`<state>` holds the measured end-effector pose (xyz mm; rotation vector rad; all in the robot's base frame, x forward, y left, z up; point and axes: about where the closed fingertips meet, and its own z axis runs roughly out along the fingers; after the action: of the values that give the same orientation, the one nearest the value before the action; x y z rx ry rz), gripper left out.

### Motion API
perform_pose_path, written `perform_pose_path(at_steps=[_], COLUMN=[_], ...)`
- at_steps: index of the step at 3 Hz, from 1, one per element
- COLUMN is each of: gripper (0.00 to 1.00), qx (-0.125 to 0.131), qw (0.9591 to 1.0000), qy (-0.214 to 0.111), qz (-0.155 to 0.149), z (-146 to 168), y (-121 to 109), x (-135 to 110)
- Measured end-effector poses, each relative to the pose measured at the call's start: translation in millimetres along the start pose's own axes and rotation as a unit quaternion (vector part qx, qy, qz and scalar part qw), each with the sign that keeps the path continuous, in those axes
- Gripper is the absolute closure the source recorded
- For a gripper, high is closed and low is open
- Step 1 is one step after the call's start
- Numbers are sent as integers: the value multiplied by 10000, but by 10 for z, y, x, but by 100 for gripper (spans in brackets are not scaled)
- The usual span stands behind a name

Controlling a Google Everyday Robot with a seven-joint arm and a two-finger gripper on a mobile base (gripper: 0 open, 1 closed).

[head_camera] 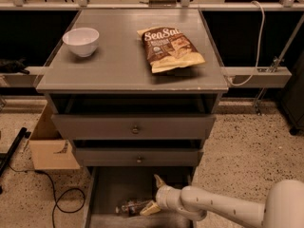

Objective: Pick water bottle from bottom drawer and place on counter

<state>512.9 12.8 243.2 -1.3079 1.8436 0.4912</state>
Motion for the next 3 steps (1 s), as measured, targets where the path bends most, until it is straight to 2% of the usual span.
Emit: perform_pose_path(at_steps=[2,3], gripper=[0,0], qx=[77,74], qw=[9997,9993], qy=[-55,24], qz=[-211,-363], z=[-37,72], y=[82,90], x=[-168,-248])
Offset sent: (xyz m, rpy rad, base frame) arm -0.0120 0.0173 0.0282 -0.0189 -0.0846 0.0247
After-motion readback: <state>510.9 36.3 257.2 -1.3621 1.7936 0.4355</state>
